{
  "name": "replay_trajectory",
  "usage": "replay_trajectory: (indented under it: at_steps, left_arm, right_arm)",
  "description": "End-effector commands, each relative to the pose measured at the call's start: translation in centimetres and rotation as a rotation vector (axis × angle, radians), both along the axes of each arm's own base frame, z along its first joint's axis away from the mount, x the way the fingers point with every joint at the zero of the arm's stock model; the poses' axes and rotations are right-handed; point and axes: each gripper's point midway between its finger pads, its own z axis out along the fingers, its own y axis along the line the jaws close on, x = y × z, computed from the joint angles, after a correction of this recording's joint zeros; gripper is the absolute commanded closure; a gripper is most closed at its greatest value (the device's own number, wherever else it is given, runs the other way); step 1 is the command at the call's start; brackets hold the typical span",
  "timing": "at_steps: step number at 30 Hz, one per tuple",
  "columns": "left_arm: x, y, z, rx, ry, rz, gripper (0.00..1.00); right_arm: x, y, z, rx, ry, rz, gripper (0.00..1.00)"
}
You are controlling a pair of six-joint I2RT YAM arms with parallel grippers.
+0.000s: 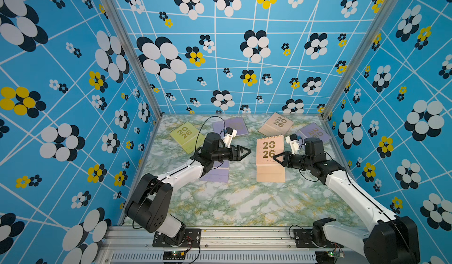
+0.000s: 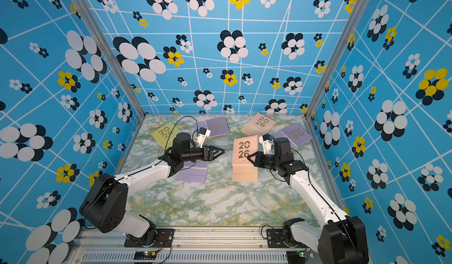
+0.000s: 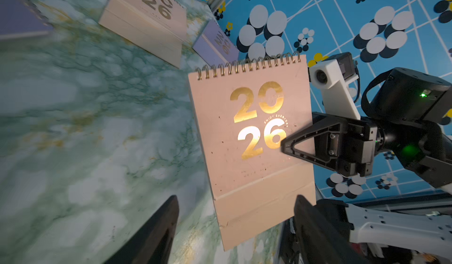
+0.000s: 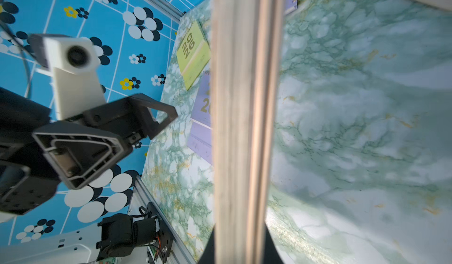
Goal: Stack the calendars
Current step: Pick up the calendar at the center of the board, then place the calendar at the center of the board.
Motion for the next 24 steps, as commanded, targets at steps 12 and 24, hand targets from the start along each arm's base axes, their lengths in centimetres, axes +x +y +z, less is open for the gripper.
replay_trajectory:
  at_steps: [12, 24]
  left_arm:
    - [0.1, 8.2, -1.2, 0.348, -0.087, 0.242, 0.12]
    - [-0.2, 10.5, -1.1, 0.364, -0.087, 0.304, 0.09]
  right_arm:
    - [-1.8, 5.4, -4.7, 0.06, 0.131, 0.034, 1.0]
    - [-2.1, 6.0, -10.2, 0.01, 0.268, -0.001, 1.0]
